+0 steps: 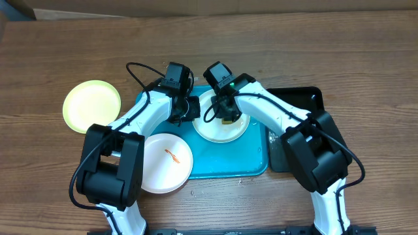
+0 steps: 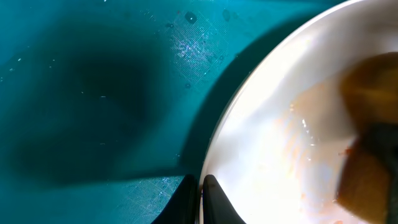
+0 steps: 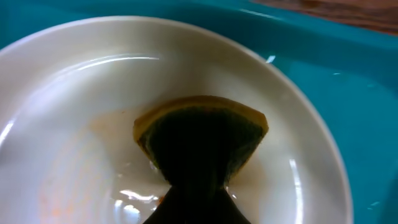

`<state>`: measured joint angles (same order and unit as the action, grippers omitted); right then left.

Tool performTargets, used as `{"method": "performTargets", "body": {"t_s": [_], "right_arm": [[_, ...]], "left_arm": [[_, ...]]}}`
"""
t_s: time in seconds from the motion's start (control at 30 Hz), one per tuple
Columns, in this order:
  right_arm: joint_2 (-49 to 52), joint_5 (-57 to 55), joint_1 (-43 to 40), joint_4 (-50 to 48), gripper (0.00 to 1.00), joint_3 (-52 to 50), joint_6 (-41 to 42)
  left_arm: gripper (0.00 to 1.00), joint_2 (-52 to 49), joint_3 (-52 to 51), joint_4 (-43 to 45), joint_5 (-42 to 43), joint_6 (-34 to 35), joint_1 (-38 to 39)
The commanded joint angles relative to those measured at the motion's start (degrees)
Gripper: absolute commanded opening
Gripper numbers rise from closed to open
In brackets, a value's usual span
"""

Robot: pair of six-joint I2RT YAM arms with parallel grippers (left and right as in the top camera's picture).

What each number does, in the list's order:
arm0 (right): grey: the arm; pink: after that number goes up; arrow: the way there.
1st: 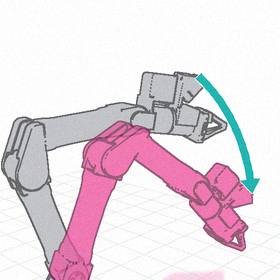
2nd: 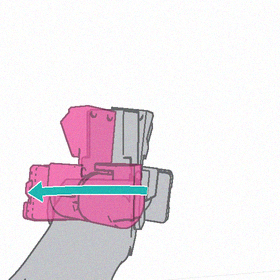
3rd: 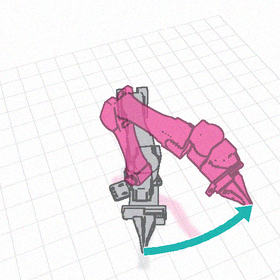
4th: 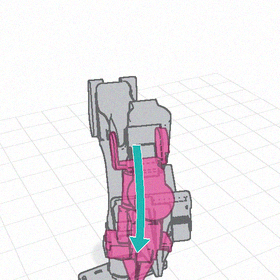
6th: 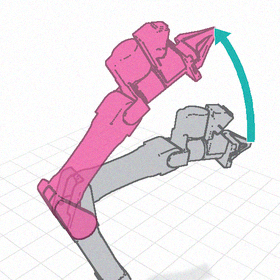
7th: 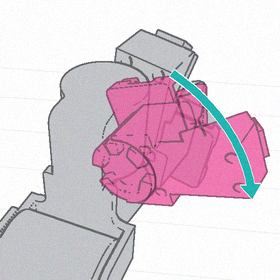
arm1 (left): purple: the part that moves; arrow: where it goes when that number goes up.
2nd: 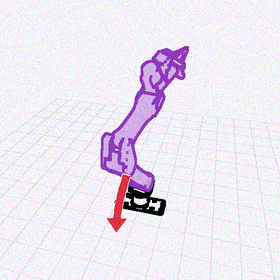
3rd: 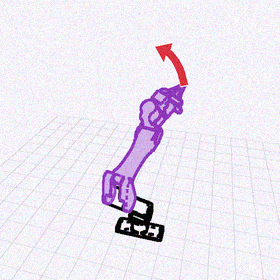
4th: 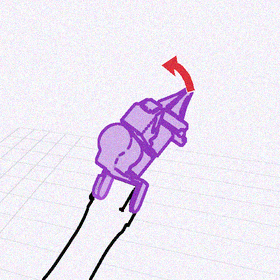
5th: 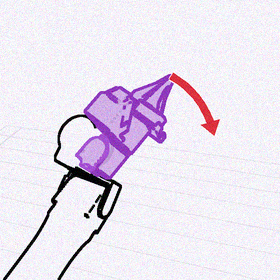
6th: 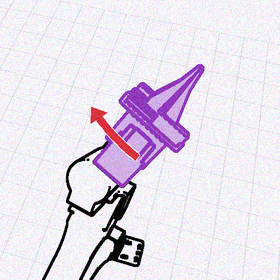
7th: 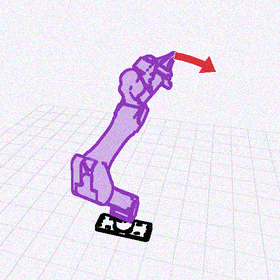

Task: Clean dirty plates on tray and stack at the side
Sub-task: 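Scrub the white plate held by the left gripper with the sponge, then lower the sponge into the black tray and release it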

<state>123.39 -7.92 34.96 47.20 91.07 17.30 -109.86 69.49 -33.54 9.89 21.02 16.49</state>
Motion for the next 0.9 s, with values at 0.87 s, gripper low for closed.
{"method": "performTargets", "body": {"t_s": [0.87], "right_arm": [[0.3, 34.8, -5.4, -1.9, 0.04, 1.7, 3.8]], "left_arm": [[0.09, -0.9, 1.0, 0.1, 0.5, 0.4, 0.0]]}}
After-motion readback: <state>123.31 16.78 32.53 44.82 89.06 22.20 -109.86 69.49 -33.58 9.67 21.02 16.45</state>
